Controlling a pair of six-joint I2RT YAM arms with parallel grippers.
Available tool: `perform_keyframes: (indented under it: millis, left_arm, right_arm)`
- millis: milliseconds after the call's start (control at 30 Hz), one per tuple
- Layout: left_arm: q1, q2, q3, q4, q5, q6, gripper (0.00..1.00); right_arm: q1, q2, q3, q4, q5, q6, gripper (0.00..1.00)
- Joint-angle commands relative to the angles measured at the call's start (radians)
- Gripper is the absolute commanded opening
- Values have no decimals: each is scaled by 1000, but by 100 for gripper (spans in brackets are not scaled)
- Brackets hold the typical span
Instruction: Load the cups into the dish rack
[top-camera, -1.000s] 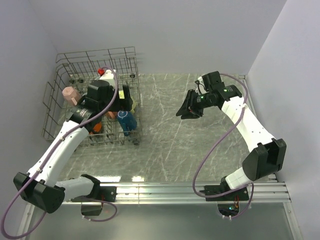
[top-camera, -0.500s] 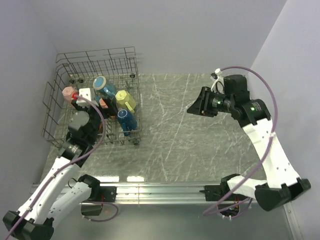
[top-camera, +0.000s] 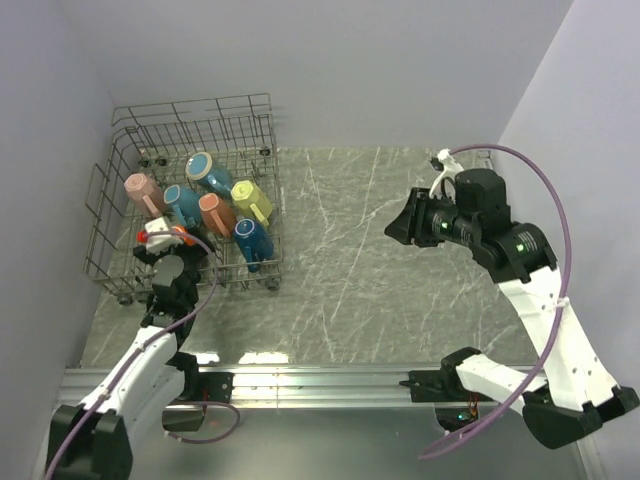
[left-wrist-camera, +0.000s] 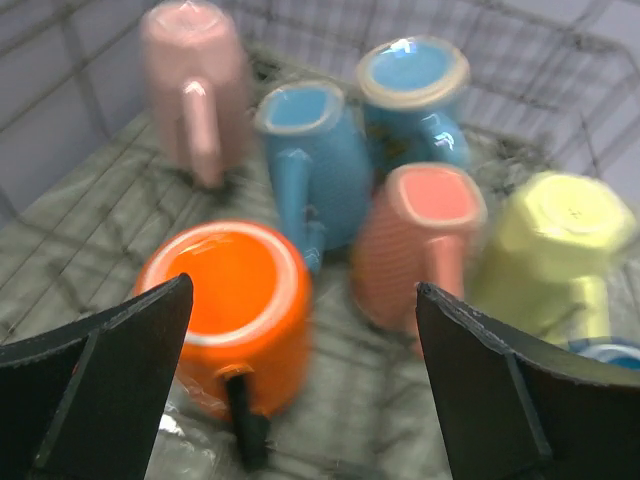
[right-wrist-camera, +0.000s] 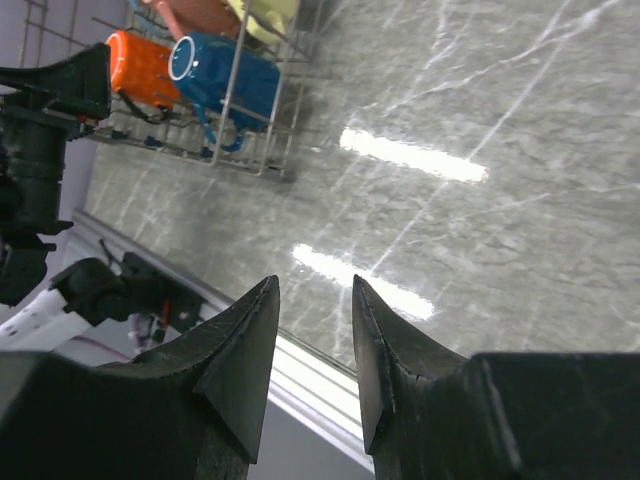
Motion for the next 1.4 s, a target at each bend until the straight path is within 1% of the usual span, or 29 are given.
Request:
perform_keyframes:
  millis: [0,33,133,267,400,433,467,500,567,633,667,700,833,967,1000,1067,1100,1133,1200,1233,1300,1367]
  left_arm:
    - [116,33,-83,216,88,-67,99]
    - [128,62,-119,247,117,-59,99]
    - [145,142,-160,354,140,-16,99]
    - [157,252,-163,472,131,54,99]
    - [167,389,-131,543,137,65,99]
    - [167,392,-126,550,140,61,99]
    - [167,385,-120,543,151,54,99]
    - [167,344,-111,535,192,51,99]
    - [167,288,-97,482,243,63,99]
    - [167,215,-66,437,272,73,99]
    - [167,195,-52,398,280,91,99]
    - [167,156,-30,371,291,106,99]
    - [167,60,32,259,308,143,99]
    - [167,-42,83,150,324,128,99]
    - [167,-81,102,88,337,119,99]
    - [167,-124,116,20,370,94,99]
    - [167,-173,121,-17,372,79,98]
    - [167,-198,121,-78,368,62,98]
    - [167,-282,107,-135,380,34,99]
    - [167,-310,100,-185,387,34,99]
    - [167,-382,80,-230,398,36,99]
    - [167,-419,72,-301,394,37,99]
  right_arm:
    - [4,-72,-35,35,76,-40,43]
    - [8,-79,-49,34,88,-40,43]
    - [8,-103,-97,44,90,-34,43]
    - [8,-122,-132,78,108,-14,43]
    - [11,-176,-191,188,156,4,44]
    - [11,-200,-213,221,166,6,44]
    - [10,-224,-238,292,189,9,46]
    - [10,-274,-282,326,202,9,47]
    - [8,-319,-325,410,213,3,48]
    - [10,-368,-403,469,188,-3,48]
    - [10,-378,-440,504,188,15,64]
    - [10,-379,-451,512,188,29,66]
    - [8,-317,-454,512,144,24,66]
    - [16,-246,-419,485,169,36,67]
    - [21,-246,-422,491,183,39,67]
    - [34,-255,-433,502,202,35,69]
    - [38,-257,-436,500,216,36,69]
    - [44,-258,-440,494,232,39,69]
    - [65,-258,-453,471,286,58,71]
    - [74,-261,-457,465,294,56,71]
    - [97,-278,-485,468,285,27,72]
    - [111,-287,-509,471,277,-3,72]
